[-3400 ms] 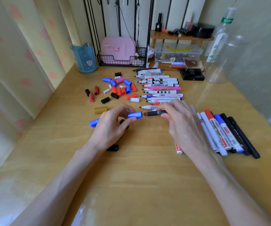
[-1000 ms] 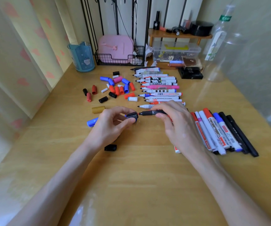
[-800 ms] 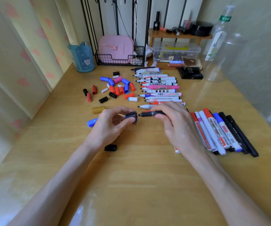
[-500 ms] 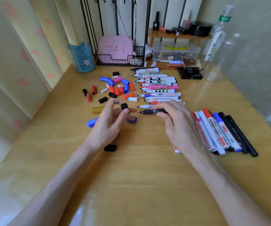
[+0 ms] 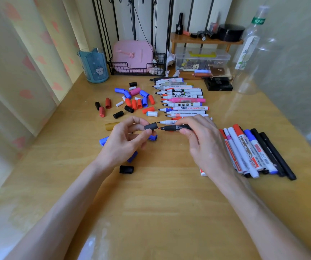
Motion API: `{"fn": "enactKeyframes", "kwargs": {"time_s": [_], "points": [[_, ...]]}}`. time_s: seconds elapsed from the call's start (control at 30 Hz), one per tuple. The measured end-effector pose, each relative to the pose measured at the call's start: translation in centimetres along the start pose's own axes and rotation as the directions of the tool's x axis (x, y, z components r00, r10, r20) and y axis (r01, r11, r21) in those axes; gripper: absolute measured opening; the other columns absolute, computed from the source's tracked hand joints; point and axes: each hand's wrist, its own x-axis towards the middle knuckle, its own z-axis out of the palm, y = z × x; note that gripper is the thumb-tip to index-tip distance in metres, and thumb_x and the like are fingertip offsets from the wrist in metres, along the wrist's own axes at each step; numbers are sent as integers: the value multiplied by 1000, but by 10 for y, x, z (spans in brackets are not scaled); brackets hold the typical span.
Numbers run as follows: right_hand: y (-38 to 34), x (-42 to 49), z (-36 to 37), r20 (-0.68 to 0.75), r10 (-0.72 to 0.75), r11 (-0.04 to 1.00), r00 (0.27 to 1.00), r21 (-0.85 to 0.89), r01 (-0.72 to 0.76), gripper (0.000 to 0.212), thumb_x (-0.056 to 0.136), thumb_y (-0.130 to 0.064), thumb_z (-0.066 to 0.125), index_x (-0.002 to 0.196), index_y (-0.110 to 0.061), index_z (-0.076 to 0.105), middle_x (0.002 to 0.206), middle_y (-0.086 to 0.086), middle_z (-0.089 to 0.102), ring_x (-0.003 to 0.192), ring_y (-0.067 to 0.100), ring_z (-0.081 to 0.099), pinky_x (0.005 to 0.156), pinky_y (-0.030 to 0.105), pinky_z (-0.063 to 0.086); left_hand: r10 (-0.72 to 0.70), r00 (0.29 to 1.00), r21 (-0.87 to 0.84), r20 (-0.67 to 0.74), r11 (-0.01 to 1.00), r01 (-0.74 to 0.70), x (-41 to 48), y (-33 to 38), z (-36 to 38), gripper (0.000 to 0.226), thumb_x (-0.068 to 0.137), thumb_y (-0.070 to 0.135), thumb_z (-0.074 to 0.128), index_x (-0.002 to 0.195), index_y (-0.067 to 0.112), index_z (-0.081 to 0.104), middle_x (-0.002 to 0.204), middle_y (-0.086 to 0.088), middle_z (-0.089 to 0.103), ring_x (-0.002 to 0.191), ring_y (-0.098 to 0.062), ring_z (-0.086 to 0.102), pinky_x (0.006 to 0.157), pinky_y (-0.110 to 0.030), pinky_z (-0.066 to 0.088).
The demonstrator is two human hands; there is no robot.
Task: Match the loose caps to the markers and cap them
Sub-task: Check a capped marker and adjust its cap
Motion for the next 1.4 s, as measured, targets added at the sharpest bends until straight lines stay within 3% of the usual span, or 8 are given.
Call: {"fn": "enactKeyframes", "kwargs": {"time_s": [0.17,0.4,0.6,0.77,0.9,1.03,1.2,1.4], "points": [[3,1,-1,-4,-13,1000,1000,18,13,18,99,-7,63,112,-18,71,105,-4,67,101,22,59,88,41,49,17,999,71,48,997,-21,0,-1,0,19,102,20,65,114,7,58,86,6,74,62,-19,61,68,-33,50],[1,-1,2,47,-65,998,997,12,65,16,99,-10,65,111,-18,72,103,-6,66,101,19,58,87,36,47,72,986,160,152,982,-97,-1,-2,2,16,106,19,58,116,8,63,99,-2,78,57,-22,61,66,-27,52],[0,-3,4,97,-88,995,991,48,84,15,100,-15,65,114,-19,71,106,-9,67,102,16,60,88,32,47,201,973,456,110,860,-229,-1,-8,-1,9,103,28,64,101,26,72,67,12,65,57,-17,56,59,-25,46],[-3,-3,4,66,-85,991,994,105,78,16,98,-8,67,111,-14,73,106,-7,72,101,14,66,89,28,52,249,964,410,91,873,-265,-2,-8,0,12,104,27,63,99,23,74,69,1,66,56,-21,55,58,-37,51],[-2,-2,2,84,-82,990,993,123,72,18,95,-2,69,108,-13,75,104,-6,74,97,10,67,87,14,46,254,962,400,96,876,-271,-4,-9,4,13,104,24,63,98,22,74,67,10,63,56,-17,56,58,-29,49],[4,1,-3,152,-75,991,986,119,58,21,98,-8,67,115,-16,76,105,-7,72,97,14,65,86,24,49,227,964,465,140,844,-267,0,-11,4,14,106,29,60,99,26,73,73,7,67,58,-19,56,56,-26,43],[0,2,4,20,-153,988,988,19,153,27,92,5,69,113,-9,78,98,1,70,92,24,62,80,42,52,206,972,500,111,834,-234,5,-3,-1,19,105,31,60,95,26,75,74,10,67,64,-10,52,58,-17,33],[9,5,-5,-174,-168,985,970,8,172,42,83,22,63,112,-4,78,100,6,71,94,22,61,84,33,51,115,987,469,117,869,-156,5,-11,-19,19,108,25,55,93,28,67,72,15,59,66,-10,51,62,-22,37]]}}
